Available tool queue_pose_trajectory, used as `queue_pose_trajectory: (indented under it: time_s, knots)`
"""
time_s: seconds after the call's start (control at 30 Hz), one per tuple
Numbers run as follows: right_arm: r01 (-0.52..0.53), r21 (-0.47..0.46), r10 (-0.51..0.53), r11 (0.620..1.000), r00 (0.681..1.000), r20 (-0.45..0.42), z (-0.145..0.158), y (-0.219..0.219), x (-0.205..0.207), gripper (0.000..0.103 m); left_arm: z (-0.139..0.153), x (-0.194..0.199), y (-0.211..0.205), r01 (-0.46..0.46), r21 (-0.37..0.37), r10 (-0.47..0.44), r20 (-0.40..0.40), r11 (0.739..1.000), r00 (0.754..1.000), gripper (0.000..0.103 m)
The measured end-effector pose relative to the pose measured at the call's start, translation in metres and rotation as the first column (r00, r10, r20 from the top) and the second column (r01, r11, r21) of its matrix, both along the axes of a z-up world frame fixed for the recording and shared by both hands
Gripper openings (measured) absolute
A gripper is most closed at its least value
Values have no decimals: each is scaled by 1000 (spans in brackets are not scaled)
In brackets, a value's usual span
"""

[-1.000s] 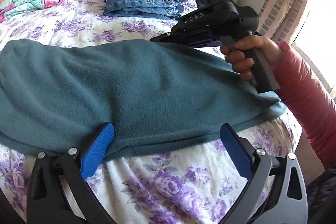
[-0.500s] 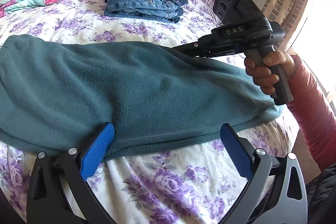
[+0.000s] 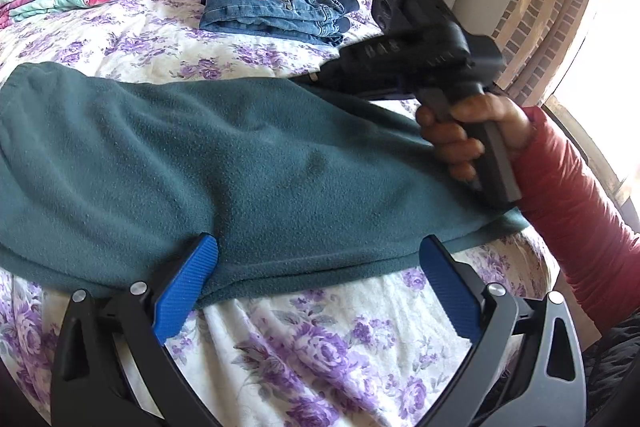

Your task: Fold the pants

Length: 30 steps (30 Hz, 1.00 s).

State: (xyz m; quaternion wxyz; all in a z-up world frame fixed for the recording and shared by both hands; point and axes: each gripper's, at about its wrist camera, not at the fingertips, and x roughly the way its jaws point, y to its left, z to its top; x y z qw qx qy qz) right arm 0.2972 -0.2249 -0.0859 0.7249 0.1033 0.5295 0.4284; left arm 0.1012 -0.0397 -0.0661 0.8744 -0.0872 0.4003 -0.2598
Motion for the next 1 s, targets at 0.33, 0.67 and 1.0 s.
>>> queue_pose_trajectory:
  time_s: [0.33, 0.67, 1.0]
  knots:
    - [8, -27, -7, 1000, 1000, 27, 21, -30, -29, 12, 0, 1, 2, 4, -14, -4, -2, 1000, 1000, 98]
    - [96, -86, -81, 992, 983, 162, 33, -16, -19, 30, 0, 0, 3, 7, -21, -7, 2, 1000, 1000, 98]
    - [61, -95, -57, 994, 998, 39, 4, 8, -17, 28, 0, -1, 3, 8, -20, -8, 3, 1000, 1000, 98]
